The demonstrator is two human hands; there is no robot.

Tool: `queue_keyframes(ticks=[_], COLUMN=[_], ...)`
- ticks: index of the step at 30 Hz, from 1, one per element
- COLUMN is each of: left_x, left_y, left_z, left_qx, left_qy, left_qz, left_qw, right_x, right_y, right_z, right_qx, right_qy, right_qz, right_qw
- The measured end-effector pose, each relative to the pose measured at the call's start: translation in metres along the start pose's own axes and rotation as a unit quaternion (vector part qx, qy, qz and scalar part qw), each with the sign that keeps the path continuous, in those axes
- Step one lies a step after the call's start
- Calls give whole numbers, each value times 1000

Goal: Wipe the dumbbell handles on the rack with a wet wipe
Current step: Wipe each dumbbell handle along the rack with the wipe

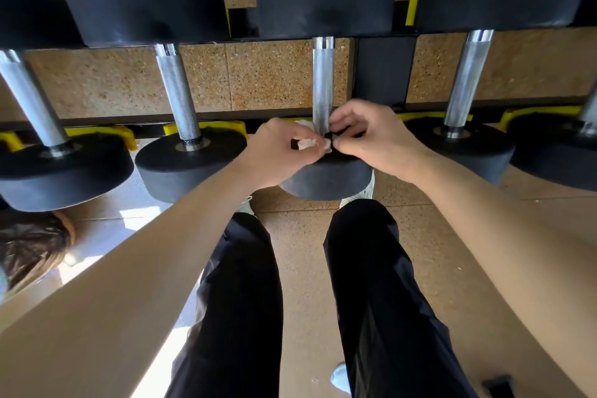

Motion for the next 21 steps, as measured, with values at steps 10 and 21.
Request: queue_keyframes(ticks=[10,21], left_x=[14,3], left_y=[-6,22], left_z=[8,17], left_qx=[85,107], left_qy=[-139,-15], left_qz=[31,-122], left_qw=[986,987], right_x=[-19,40], right_y=[7,12], right_z=[20,-16], right_qx=[74,-37], right_qy=[-190,-262], right_qz=[121,-107], right_qw=[972,958])
Point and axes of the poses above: each hand's wrist, its own y-axis towards the middle knuckle, its own x-axis out of the back of the hand, z = x × y, the point moved 4 cm from there along y, towards the middle knuckle, and after that the axes turned 15 degrees about -z, right-handed, at the moved point
